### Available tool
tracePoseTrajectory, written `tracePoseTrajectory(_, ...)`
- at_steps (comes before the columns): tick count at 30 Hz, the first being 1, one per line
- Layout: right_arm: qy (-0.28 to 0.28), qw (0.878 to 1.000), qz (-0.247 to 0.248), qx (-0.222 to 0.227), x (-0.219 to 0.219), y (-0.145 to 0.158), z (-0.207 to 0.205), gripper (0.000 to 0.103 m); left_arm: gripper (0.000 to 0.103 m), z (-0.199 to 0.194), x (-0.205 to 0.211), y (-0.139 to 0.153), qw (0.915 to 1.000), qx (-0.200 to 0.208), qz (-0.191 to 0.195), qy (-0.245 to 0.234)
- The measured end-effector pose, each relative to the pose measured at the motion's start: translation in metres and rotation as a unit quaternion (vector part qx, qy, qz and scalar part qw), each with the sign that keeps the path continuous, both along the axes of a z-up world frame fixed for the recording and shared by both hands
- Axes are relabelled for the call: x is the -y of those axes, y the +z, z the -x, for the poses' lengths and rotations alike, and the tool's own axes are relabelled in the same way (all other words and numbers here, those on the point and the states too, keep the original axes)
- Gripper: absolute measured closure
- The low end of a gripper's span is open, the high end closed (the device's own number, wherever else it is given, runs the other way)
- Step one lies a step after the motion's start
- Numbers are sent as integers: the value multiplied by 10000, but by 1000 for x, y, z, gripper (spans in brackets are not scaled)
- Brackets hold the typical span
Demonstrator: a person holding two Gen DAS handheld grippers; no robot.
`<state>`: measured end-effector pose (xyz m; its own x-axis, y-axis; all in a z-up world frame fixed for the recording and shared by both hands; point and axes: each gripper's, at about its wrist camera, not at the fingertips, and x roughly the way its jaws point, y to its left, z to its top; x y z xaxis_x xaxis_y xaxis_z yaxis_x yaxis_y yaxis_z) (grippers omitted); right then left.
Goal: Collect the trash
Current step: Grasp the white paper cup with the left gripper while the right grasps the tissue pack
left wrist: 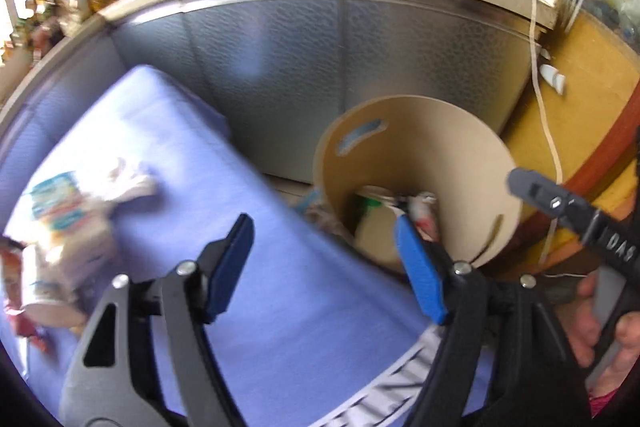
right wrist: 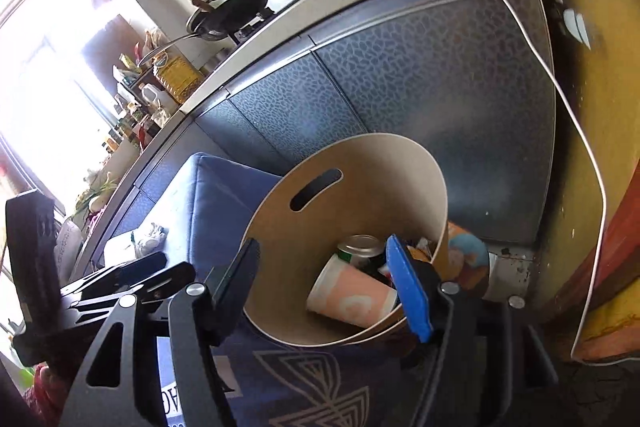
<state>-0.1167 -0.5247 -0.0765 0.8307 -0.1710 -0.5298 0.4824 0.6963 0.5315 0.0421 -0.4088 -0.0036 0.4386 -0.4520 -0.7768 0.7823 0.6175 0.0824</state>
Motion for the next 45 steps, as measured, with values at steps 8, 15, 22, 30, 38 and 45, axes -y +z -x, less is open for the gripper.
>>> tracePoseTrajectory(8,512,9985,148,133,-33,28,-25,25,33,-8,-114,11,9958,320,330,793)
tracePoseTrajectory(15,1345,9899,454,29,-86,46,-73,29,33,-37,-214,6,9850,-143,627,1601)
tracePoseTrajectory(22,2484,9519,1716,-526,-169,54,-138,38,39,-56,-242,10,9771,833,296,1936)
tracePoseTrajectory(30,2856,9189,2605,-783,-217,50,-186,41,46,-81,-226,3,9833,715,345,1637)
tracePoseTrajectory(38,3068,8907,3220,-944,-238,40,-222,41,83,-104,-225,-12,9863,263,449,1562)
tracePoseTrajectory(45,3032,8894,3334,-767,-241,42,-222,69,99,-102,-229,-4,9867,93,645,1488)
